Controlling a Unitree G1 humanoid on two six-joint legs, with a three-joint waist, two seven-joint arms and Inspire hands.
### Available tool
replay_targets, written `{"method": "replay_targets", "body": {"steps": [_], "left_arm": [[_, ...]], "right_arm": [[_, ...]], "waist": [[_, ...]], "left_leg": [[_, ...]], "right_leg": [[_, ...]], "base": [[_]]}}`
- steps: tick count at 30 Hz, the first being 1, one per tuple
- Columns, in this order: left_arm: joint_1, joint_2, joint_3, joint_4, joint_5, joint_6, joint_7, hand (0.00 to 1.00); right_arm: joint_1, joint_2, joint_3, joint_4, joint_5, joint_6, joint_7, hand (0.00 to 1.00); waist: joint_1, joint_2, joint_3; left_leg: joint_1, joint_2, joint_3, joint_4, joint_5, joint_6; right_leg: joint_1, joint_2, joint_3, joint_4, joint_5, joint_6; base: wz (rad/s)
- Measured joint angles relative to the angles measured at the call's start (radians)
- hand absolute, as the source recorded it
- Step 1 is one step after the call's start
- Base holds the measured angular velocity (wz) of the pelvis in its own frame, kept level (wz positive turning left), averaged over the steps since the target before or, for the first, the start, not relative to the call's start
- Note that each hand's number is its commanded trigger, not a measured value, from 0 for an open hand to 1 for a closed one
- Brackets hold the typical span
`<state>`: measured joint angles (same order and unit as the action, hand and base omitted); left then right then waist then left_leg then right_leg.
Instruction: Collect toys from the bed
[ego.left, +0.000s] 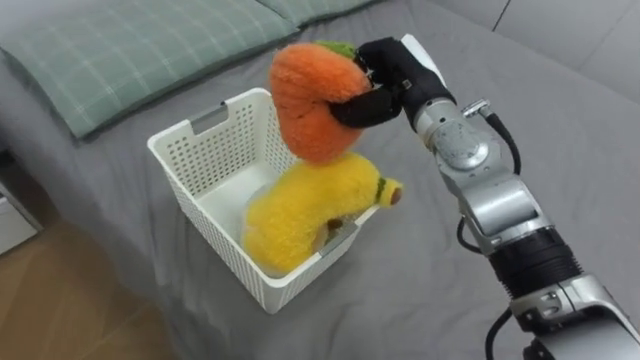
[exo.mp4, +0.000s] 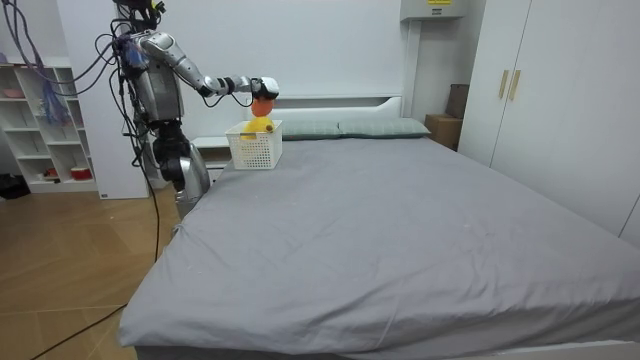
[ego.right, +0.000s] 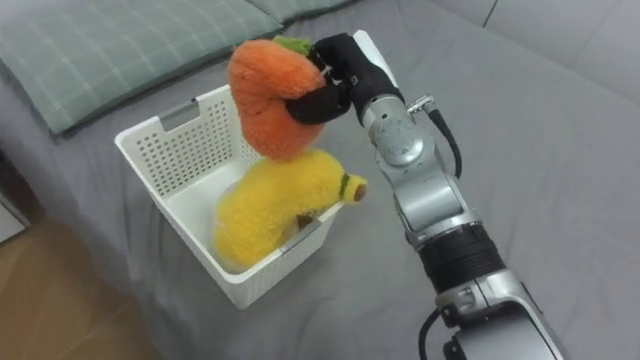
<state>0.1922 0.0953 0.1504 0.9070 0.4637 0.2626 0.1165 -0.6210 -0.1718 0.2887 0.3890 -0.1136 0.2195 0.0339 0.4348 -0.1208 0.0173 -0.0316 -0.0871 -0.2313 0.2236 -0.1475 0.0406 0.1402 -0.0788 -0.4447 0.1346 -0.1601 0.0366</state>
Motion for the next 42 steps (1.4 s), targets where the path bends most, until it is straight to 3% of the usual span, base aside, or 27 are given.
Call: {"method": "replay_targets", "body": {"steps": [8, 10, 12, 13, 15, 16, 19, 27, 30, 36, 42], "left_arm": [[-0.001, 0.0, 0.003, -0.016, 0.0, 0.001, 0.0, 0.0], [0.009, 0.004, 0.003, -0.016, 0.0, 0.017, 0.0, 0.0], [0.013, 0.007, 0.002, -0.017, 0.0, 0.022, 0.0, 0.0], [0.012, 0.009, 0.002, -0.017, 0.0, 0.023, 0.0, 0.0], [0.013, 0.01, 0.002, -0.018, 0.0, 0.023, 0.0, 0.0], [0.014, 0.01, 0.002, -0.018, 0.0, 0.022, 0.0, 0.0], [0.017, 0.01, 0.001, -0.018, -0.001, 0.021, 0.001, 0.0], [0.021, 0.011, -0.007, -0.018, -0.003, 0.012, 0.003, 0.0], [0.028, 0.009, -0.009, -0.023, -0.003, 0.006, 0.003, 0.0], [0.049, 0.009, -0.008, -0.031, -0.001, -0.006, 0.01, 0.0], [0.064, 0.009, 0.013, -0.031, 0.001, -0.012, 0.009, 0.0]], "right_arm": [[0.0, 0.0, 0.003, 0.085, -0.007, 0.001, -0.001, 1.0], [0.0, 0.0, 0.003, 0.122, -0.007, 0.003, -0.002, 0.99], [0.0, 0.001, 0.002, 0.132, -0.002, 0.008, -0.011, 0.73], [0.0, 0.001, 0.002, 0.144, 0.003, 0.008, -0.018, 0.67], [0.0, 0.004, 0.002, 0.156, 0.012, 0.008, -0.029, 0.18], [0.0, 0.004, 0.002, 0.155, 0.013, 0.007, -0.034, 0.0], [0.0, 0.005, 0.002, 0.156, 0.014, 0.007, -0.051, 0.0], [0.0, 0.004, 0.002, 0.187, 0.028, -0.008, -0.081, 0.0], [0.0, 0.001, 0.003, 0.187, 0.03, -0.01, -0.093, 0.0], [0.045, 0.003, 0.007, 0.174, 0.028, -0.041, -0.111, 0.0], [0.105, 0.003, 0.006, 0.14, 0.029, -0.047, -0.111, 0.0]], "waist": [[0.011, 0.001, 0.0008], [0.01, 0.0, 0.0004], [0.013, 0.0, 0.0004], [0.013, 0.0, 0.0004], [0.025, 0.001, 0.0012], [0.031, 0.001, 0.001], [0.037, 0.003, 0.0018], [0.036, 0.02, 0.0107], [0.038, 0.028, 0.0072], [0.042, 0.053, -0.0093], [0.049, 0.049, -0.0133]], "left_leg": [[-0.012, -0.033, -0.082, 0.003, 0.029, 0.0], [-0.021, -0.05, -0.109, 0.003, 0.037, -0.006], [-0.028, -0.059, -0.128, 0.01, 0.042, -0.007], [-0.032, -0.065, -0.139, 0.014, 0.046, -0.003], [-0.033, -0.067, -0.148, 0.014, 0.048, -0.002], [-0.037, -0.068, -0.156, 0.013, 0.051, -0.001], [-0.044, -0.081, -0.172, 0.013, 0.055, 0.001], [-0.058, -0.088, -0.196, 0.017, 0.06, 0.001], [-0.063, -0.097, -0.21, 0.019, 0.063, 0.0], [-0.06, -0.101, -0.223, 0.012, 0.073, 0.004], [-0.06, -0.102, -0.224, 0.012, 0.077, 0.005]], "right_leg": [[0.02, -0.013, -0.052, -0.001, -0.005, 0.008], [0.018, -0.016, -0.053, 0.001, -0.015, 0.012], [0.015, -0.024, -0.071, 0.002, -0.021, 0.011], [0.015, -0.025, -0.084, 0.002, -0.023, 0.011], [0.017, -0.024, -0.093, 0.001, -0.024, 0.012], [0.018, -0.024, -0.101, 0.002, -0.024, 0.012], [0.018, -0.026, -0.111, 0.0, -0.023, 0.014], [0.015, -0.026, -0.11, 0.001, -0.023, 0.015], [0.01, -0.026, -0.114, 0.0, -0.025, 0.017], [0.016, -0.034, -0.135, 0.002, -0.024, 0.019], [0.018, -0.041, -0.14, 0.003, -0.027, 0.024]], "base": [[0.32], [0.41], [0.37], [0.33], [0.21], [0.17], [0.16], [0.1], [0.14], [0.09], [0.02]]}}
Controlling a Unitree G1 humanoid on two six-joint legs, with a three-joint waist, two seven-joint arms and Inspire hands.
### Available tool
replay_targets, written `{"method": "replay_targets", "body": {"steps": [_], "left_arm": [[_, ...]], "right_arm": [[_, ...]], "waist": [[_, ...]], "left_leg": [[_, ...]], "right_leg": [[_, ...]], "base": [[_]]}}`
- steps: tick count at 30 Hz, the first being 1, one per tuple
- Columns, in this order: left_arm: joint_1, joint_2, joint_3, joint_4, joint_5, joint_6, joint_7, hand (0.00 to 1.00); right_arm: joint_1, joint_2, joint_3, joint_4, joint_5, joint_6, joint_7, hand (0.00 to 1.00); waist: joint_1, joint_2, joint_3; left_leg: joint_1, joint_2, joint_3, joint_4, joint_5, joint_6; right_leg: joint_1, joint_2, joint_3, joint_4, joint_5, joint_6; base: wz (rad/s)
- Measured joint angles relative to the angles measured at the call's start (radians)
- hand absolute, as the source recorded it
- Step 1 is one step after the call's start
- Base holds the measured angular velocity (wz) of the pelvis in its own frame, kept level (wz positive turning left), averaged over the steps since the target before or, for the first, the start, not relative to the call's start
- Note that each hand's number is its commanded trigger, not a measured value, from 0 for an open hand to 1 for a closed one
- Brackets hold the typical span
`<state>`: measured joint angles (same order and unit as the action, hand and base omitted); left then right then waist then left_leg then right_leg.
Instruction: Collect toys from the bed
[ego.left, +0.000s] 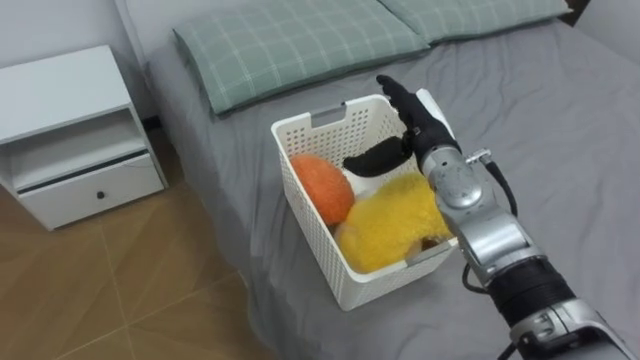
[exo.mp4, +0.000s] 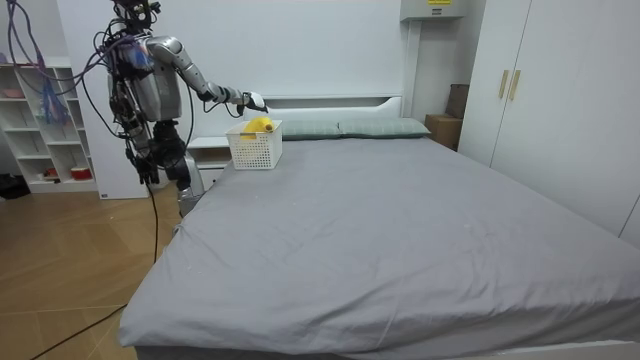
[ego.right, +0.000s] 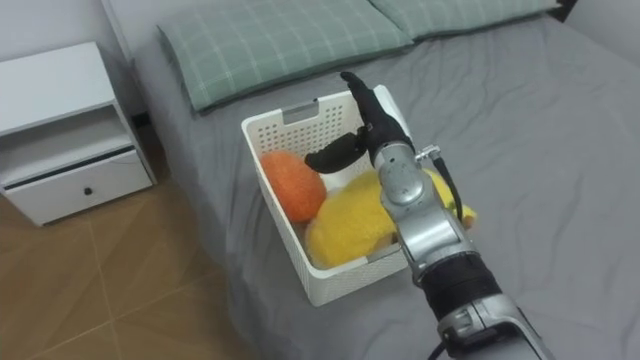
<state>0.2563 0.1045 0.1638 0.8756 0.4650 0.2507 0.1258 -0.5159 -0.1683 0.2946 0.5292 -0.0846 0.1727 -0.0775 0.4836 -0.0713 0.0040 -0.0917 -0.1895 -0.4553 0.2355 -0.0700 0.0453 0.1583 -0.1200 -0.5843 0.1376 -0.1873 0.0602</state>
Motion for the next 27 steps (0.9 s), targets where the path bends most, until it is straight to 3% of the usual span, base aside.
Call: {"method": "replay_targets", "body": {"steps": [8, 12, 23, 27], "left_arm": [[0.011, 0.0, 0.011, 0.0, -0.001, -0.013, 0.0, 0.0], [0.008, 0.0, 0.012, 0.0, -0.001, -0.013, -0.001, 0.0], [0.01, -0.002, 0.011, 0.0, 0.001, -0.018, -0.01, 0.0], [0.0, 0.0, 0.011, 0.002, 0.003, -0.019, -0.011, 0.0]], "right_arm": [[0.0, 0.0, -0.001, 0.0, -0.001, -0.01, -0.007, 0.0], [0.0, -0.005, -0.001, 0.001, 0.001, -0.01, -0.007, 0.0], [0.0, -0.018, -0.005, 0.001, -0.007, -0.01, -0.007, 0.0], [0.0, -0.024, -0.047, 0.001, 0.005, -0.012, -0.009, 0.0]], "waist": [[0.001, -0.001, 0.0016], [-0.001, -0.009, 0.0138], [-0.016, -0.009, 0.0143], [-0.017, -0.006, 0.0136]], "left_leg": [[0.002, 0.0, 0.0, -0.001, 0.003, 0.001], [0.005, 0.0, -0.002, -0.002, 0.003, 0.0], [0.0, -0.003, 0.002, -0.002, 0.003, 0.002], [0.007, 0.0, 0.012, -0.004, 0.001, 0.005]], "right_leg": [[0.006, 0.0, -0.01, 0.0, 0.0, 0.0], [0.008, -0.001, -0.006, 0.0, -0.005, 0.007], [-0.001, 0.0, -0.001, 0.002, -0.002, 0.006], [-0.003, -0.001, 0.014, 0.003, -0.002, 0.006]], "base": [[0.02], [0.0], [-0.01], [-0.1]]}}
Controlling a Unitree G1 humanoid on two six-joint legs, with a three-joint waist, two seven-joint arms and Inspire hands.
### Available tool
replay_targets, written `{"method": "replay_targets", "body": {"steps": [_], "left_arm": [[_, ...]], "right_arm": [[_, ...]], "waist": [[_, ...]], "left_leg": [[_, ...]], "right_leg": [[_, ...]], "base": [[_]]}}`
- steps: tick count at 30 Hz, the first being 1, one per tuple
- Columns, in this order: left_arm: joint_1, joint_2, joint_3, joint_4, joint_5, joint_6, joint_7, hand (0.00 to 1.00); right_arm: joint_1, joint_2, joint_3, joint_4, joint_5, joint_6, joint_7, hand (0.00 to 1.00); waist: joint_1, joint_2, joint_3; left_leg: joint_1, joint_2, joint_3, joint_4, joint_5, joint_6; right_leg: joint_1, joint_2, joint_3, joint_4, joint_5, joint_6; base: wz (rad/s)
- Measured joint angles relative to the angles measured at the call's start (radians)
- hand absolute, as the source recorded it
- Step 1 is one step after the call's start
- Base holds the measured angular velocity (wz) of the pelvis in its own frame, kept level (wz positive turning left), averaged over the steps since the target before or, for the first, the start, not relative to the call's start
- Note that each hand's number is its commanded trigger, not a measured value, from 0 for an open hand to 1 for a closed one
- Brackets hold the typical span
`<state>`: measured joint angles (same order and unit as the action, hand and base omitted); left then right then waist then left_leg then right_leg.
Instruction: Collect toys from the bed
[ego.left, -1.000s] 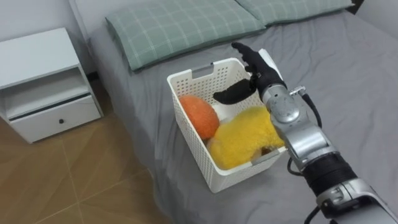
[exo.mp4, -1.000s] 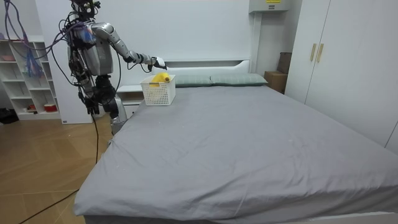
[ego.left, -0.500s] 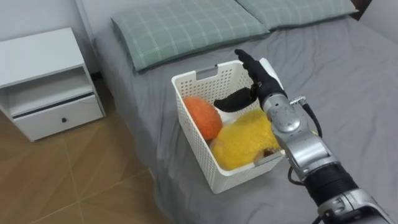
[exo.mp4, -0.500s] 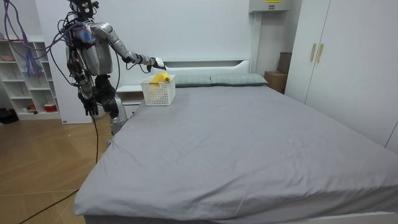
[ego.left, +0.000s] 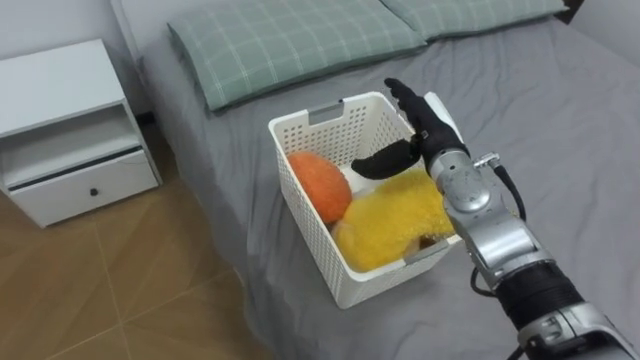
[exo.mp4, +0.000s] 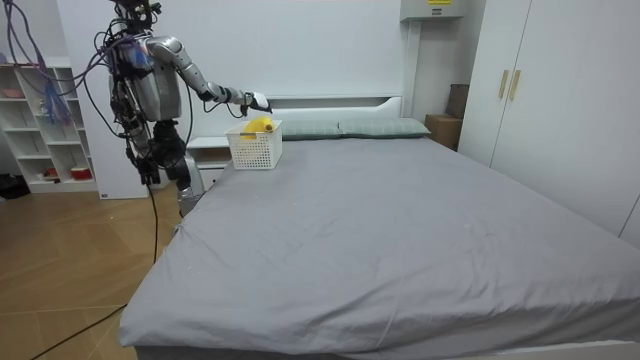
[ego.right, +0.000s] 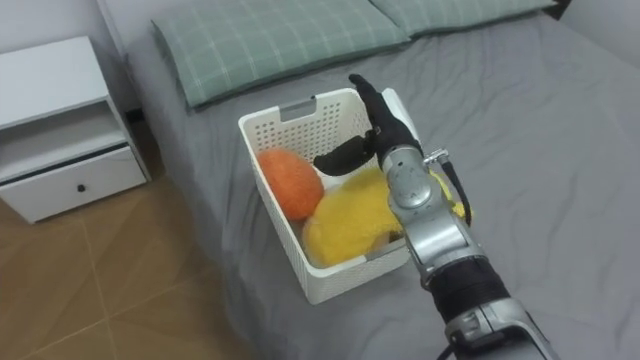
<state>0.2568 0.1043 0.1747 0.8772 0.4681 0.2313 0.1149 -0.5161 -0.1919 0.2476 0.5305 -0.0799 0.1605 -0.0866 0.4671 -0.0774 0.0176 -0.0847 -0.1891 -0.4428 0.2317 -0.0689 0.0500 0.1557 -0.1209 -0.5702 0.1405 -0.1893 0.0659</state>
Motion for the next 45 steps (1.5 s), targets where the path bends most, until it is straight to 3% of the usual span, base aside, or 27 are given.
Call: {"method": "replay_targets", "body": {"steps": [5, 6, 10, 16, 19, 22, 29, 34, 38, 43, 45], "left_arm": [[0.001, 0.0, 0.0, 0.009, -0.005, 0.002, 0.0, 0.0], [-0.001, 0.0, 0.001, 0.009, -0.005, 0.001, 0.0, 0.0], [-0.016, -0.002, 0.016, 0.021, -0.006, -0.001, 0.003, 0.0], [-0.02, -0.005, 0.01, 0.019, -0.002, 0.001, 0.012, 0.0], [-0.037, -0.004, 0.008, 0.012, -0.001, 0.001, 0.017, 0.0], [-0.062, 0.002, 0.005, 0.03, -0.005, -0.003, 0.036, 0.0], [-0.075, 0.004, 0.004, 0.033, -0.045, -0.016, 0.037, 0.0], [-0.076, 0.009, -0.007, 0.049, -0.065, -0.019, 0.032, 0.0], [-0.077, 0.011, -0.005, 0.05, -0.064, -0.023, 0.03, 0.0], [-0.045, 0.032, 0.0, 0.05, -0.064, -0.016, 0.03, 0.0], [-0.031, 0.034, 0.011, 0.05, -0.064, -0.004, 0.03, 0.0]], "right_arm": [[-0.001, -0.004, -0.007, -0.002, 0.001, -0.02, -0.005, 0.0], [-0.001, -0.006, -0.007, -0.009, 0.001, -0.02, -0.005, 0.0], [-0.001, -0.013, -0.028, -0.031, 0.002, -0.03, -0.013, 0.0], [-0.002, -0.04, -0.092, -0.038, 0.058, -0.038, -0.035, 0.0], [-0.002, -0.062, -0.134, -0.095, 0.052, -0.038, -0.043, 0.0], [-0.001, -0.082, -0.134, -0.121, 0.057, -0.04, -0.051, 0.0], [0.0, -0.096, -0.178, -0.122, 0.083, -0.038, -0.056, 0.0], [0.013, -0.138, -0.198, -0.117, 0.127, -0.038, -0.055, 0.0], [0.036, -0.141, -0.248, -0.117, 0.124, -0.038, -0.065, 0.0], [0.125, -0.159, -0.301, -0.148, 0.106, -0.037, -0.063, 0.0], [0.141, -0.16, -0.347, -0.154, 0.106, -0.036, -0.063, 0.0]], "waist": [[-0.003, 0.003, -0.0047], [-0.004, 0.001, -0.0096], [-0.033, 0.001, -0.0107], [-0.111, 0.0, -0.0131], [-0.16, -0.005, -0.0166], [-0.186, -0.005, -0.0163], [-0.281, -0.006, -0.0153], [-0.312, -0.005, -0.015], [-0.343, -0.005, -0.0153], [-0.376, -0.008, -0.0167], [-0.422, -0.008, -0.0166]], "left_leg": [[0.03, 0.017, 0.049, -0.021, -0.005, 0.007], [0.03, 0.024, 0.073, -0.026, -0.006, 0.008], [0.047, 0.036, 0.114, -0.036, -0.004, 0.013], [0.076, 0.062, 0.207, -0.056, -0.023, 0.023], [0.079, 0.08, 0.272, -0.065, -0.027, 0.026], [0.107, 0.098, 0.336, -0.073, -0.04, 0.028], [0.144, 0.12, 0.411, -0.074, -0.068, 0.028], [0.165, 0.143, 0.467, -0.08, -0.086, 0.019], [0.17, 0.156, 0.497, -0.085, -0.092, 0.013], [0.183, 0.177, 0.537, -0.085, -0.105, -0.001], [0.183, 0.181, 0.54, -0.085, -0.106, -0.003]], "right_leg": [[-0.003, -0.001, 0.052, -0.001, 0.0, 0.0], [-0.013, -0.001, 0.072, 0.003, 0.001, -0.002], [-0.013, 0.0, 0.12, 0.016, 0.007, -0.009], [-0.035, 0.005, 0.214, 0.033, 0.012, -0.01], [-0.065, 0.012, 0.274, 0.044, 0.021, -0.013], [-0.066, 0.022, 0.326, 0.043, 0.028, -0.016], [-0.059, 0.039, 0.384, 0.042, 0.032, -0.019], [-0.067, 0.057, 0.406, 0.043, 0.037, -0.027], [-0.074, 0.07, 0.426, 0.039, 0.04, -0.032], [-0.074, 0.091, 0.46, 0.03, 0.045, -0.04], [-0.073, 0.094, 0.46, 0.028, 0.045, -0.041]], "base": [[-0.31], [-0.41], [-0.35], [-0.49], [-0.59], [-0.66], [-0.38], [-0.37], [-0.21], [-0.25], [-0.02]]}}
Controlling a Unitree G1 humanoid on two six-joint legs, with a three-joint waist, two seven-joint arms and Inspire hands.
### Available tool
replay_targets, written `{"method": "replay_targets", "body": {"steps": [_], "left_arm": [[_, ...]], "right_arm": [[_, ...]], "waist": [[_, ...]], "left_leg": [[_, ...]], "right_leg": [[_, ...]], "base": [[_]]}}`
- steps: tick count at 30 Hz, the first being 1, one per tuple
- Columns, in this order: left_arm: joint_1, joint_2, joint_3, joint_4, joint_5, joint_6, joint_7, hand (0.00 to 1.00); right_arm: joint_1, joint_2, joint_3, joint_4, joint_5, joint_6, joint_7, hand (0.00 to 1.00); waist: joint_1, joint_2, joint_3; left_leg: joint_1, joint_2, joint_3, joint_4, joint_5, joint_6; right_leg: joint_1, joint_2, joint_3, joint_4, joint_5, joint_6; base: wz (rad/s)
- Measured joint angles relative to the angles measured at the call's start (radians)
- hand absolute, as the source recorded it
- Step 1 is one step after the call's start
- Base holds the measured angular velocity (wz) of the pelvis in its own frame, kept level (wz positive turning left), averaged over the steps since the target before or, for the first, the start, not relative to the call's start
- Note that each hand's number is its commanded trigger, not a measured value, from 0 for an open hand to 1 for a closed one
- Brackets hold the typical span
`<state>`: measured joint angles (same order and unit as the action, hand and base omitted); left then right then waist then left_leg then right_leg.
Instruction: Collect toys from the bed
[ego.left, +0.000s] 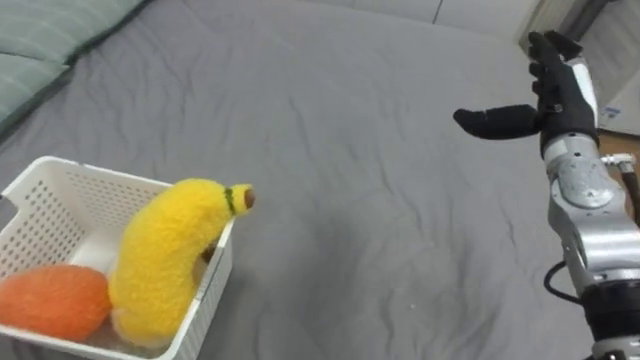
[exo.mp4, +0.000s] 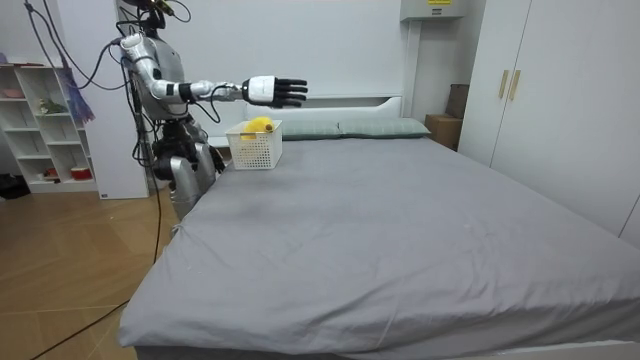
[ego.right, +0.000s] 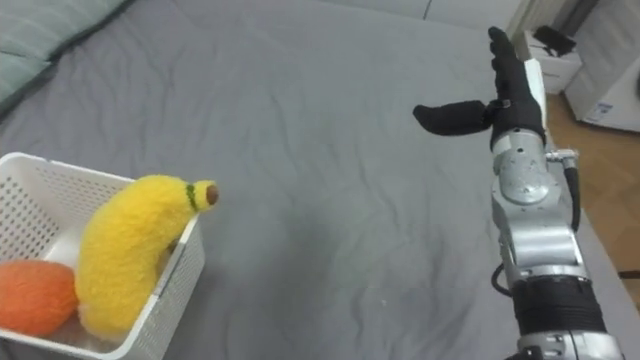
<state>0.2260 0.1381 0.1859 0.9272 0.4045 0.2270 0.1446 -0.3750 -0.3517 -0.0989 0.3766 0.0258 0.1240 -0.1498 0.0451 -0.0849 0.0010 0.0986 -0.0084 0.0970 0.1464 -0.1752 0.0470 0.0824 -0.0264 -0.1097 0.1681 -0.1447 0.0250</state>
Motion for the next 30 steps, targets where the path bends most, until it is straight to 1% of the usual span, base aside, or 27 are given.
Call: {"method": "replay_targets", "body": {"steps": [2, 4, 5, 7, 8, 11, 14, 15, 16, 18, 20, 22, 24, 25, 27, 29, 30], "left_arm": [[0.013, 0.003, 0.017, 0.0, -0.001, 0.004, -0.001, 0.0], [0.026, 0.003, 0.045, 0.001, -0.001, 0.005, -0.001, 0.0], [0.029, 0.005, 0.05, 0.001, -0.001, 0.005, -0.001, 0.0], [0.043, 0.005, 0.068, 0.002, -0.001, 0.005, -0.001, 0.0], [0.045, 0.005, 0.07, 0.002, -0.001, 0.005, -0.001, 0.0], [0.07, 0.01, 0.077, 0.002, -0.001, 0.005, 0.001, 0.0], [0.092, 0.012, 0.086, 0.002, 0.0, 0.005, 0.001, 0.0], [0.095, 0.012, 0.088, 0.002, -0.001, 0.005, -0.001, 0.0], [0.102, 0.012, 0.091, 0.002, -0.001, 0.005, -0.001, 0.0], [0.111, 0.011, 0.11, 0.002, -0.001, 0.004, -0.001, 0.0], [0.114, 0.011, 0.127, 0.002, 0.0, 0.003, 0.001, 0.0], [0.119, 0.012, 0.136, 0.002, 0.002, 0.003, 0.004, 0.0], [0.124, 0.013, 0.153, 0.002, 0.001, 0.003, 0.009, 0.0], [0.125, 0.014, 0.152, 0.002, 0.001, 0.003, 0.011, 0.0], [0.128, 0.014, 0.153, 0.003, 0.001, 0.003, 0.019, 0.0], [0.132, 0.013, 0.153, 0.003, 0.0, 0.003, 0.02, 0.0], [0.133, 0.013, 0.153, 0.008, 0.0, 0.003, 0.021, 0.0]], "right_arm": [[0.02, 0.0, -0.048, -0.001, -0.002, -0.001, -0.002, 0.0], [0.077, -0.005, -0.112, -0.004, -0.012, -0.001, -0.016, 0.0], [0.093, -0.006, -0.126, -0.002, -0.012, -0.002, -0.021, 0.0], [0.17, -0.01, -0.184, 0.004, -0.01, -0.002, -0.044, 0.0], [0.19, -0.01, -0.196, 0.005, -0.008, -0.001, -0.049, 0.0], [0.276, -0.01, -0.222, 0.027, 0.023, -0.003, -0.06, 0.0], [0.346, -0.01, -0.254, 0.074, 0.027, -0.002, -0.08, 0.0], [0.377, -0.01, -0.27, 0.084, 0.032, -0.002, -0.09, 0.0], [0.407, -0.01, -0.285, 0.089, 0.044, -0.002, -0.102, 0.0], [0.44, -0.01, -0.309, 0.107, 0.081, -0.005, -0.115, 0.0], [0.457, -0.01, -0.341, 0.156, 0.1, -0.01, -0.137, 0.0], [0.484, -0.01, -0.36, 0.213, 0.131, -0.031, -0.15, 0.0], [0.522, -0.006, -0.364, 0.297, 0.151, -0.038, -0.17, 0.0], [0.529, -0.006, -0.364, 0.319, 0.156, -0.038, -0.173, 0.0], [0.552, -0.005, -0.364, 0.413, 0.158, -0.038, -0.18, 0.0], [0.563, 0.005, -0.364, 0.464, 0.156, -0.036, -0.191, 0.0], [0.564, 0.016, -0.363, 0.507, 0.157, -0.041, -0.199, 0.0]], "waist": [[-0.023, 0.0, 0.0001], [-0.034, -0.004, 0.0021], [-0.038, -0.004, 0.0019], [-0.055, -0.005, 0.0025], [-0.058, -0.004, 0.0031], [-0.082, -0.001, 0.0042], [-0.101, 0.004, 0.0053], [-0.106, 0.004, 0.0049], [-0.115, 0.004, 0.0049], [-0.126, 0.001, 0.0034], [-0.126, -0.004, 0.0052], [-0.127, -0.01, 0.0033], [-0.127, -0.018, 0.0024], [-0.127, -0.016, 0.0031], [-0.126, -0.018, 0.0018], [-0.124, -0.016, 0.0036], [-0.128, -0.011, 0.0056]], "left_leg": [[0.003, 0.004, 0.008, -0.001, -0.002, -0.003], [0.016, 0.014, 0.032, -0.003, -0.008, -0.009], [0.017, 0.017, 0.035, -0.002, -0.01, -0.01], [0.018, 0.022, 0.046, -0.001, -0.012, -0.014], [0.018, 0.024, 0.051, -0.001, -0.013, -0.015], [0.017, 0.033, 0.077, -0.001, -0.016, -0.021], [0.016, 0.036, 0.096, 0.0, -0.018, -0.024], [0.015, 0.037, 0.101, 0.0, -0.018, -0.024], [0.018, 0.037, 0.104, -0.001, -0.018, -0.025], [0.022, 0.039, 0.106, -0.002, -0.019, -0.026], [0.028, 0.041, 0.113, -0.003, -0.02, -0.029], [0.03, 0.044, 0.116, -0.003, -0.022, -0.031], [0.037, 0.048, 0.115, -0.004, -0.025, -0.036], [0.038, 0.049, 0.115, -0.003, -0.026, -0.036], [0.039, 0.051, 0.116, -0.003, -0.026, -0.039], [0.042, 0.052, 0.12, -0.003, -0.027, -0.04], [0.045, 0.054, 0.121, -0.003, -0.027, -0.042]], "right_leg": [[-0.001, 0.005, 0.007, 0.0, 0.001, -0.002], [-0.003, 0.014, 0.024, 0.0, 0.004, -0.006], [-0.003, 0.015, 0.025, 0.001, 0.004, -0.006], [-0.002, 0.02, 0.027, 0.002, 0.005, -0.008], [-0.004, 0.02, 0.028, 0.002, 0.006, -0.009], [-0.014, 0.03, 0.044, 0.003, 0.011, -0.018], [-0.023, 0.03, 0.054, 0.002, 0.009, -0.029], [-0.031, 0.029, 0.054, 0.004, 0.007, -0.035], [-0.032, 0.03, 0.055, 0.005, 0.006, -0.038], [-0.031, 0.033, 0.057, 0.002, 0.005, -0.039], [-0.03, 0.038, 0.062, 0.001, 0.005, -0.039], [-0.025, 0.04, 0.065, 0.001, 0.005, -0.04], [-0.013, 0.038, 0.064, 0.001, 0.001, -0.045], [-0.013, 0.039, 0.064, 0.001, -0.001, -0.047], [-0.014, 0.041, 0.07, 0.001, -0.003, -0.049], [-0.014, 0.045, 0.08, 0.003, -0.004, -0.051], [-0.012, 0.046, 0.078, 0.002, -0.003, -0.051]], "base": [[-0.14], [-0.29], [-0.21], [-0.16], [-0.2], [-0.24], [-0.19], [-0.18], [-0.08], [-0.05], [-0.1], [-0.03], [0.0], [0.0], [-0.02], [-0.06], [0.0]]}}
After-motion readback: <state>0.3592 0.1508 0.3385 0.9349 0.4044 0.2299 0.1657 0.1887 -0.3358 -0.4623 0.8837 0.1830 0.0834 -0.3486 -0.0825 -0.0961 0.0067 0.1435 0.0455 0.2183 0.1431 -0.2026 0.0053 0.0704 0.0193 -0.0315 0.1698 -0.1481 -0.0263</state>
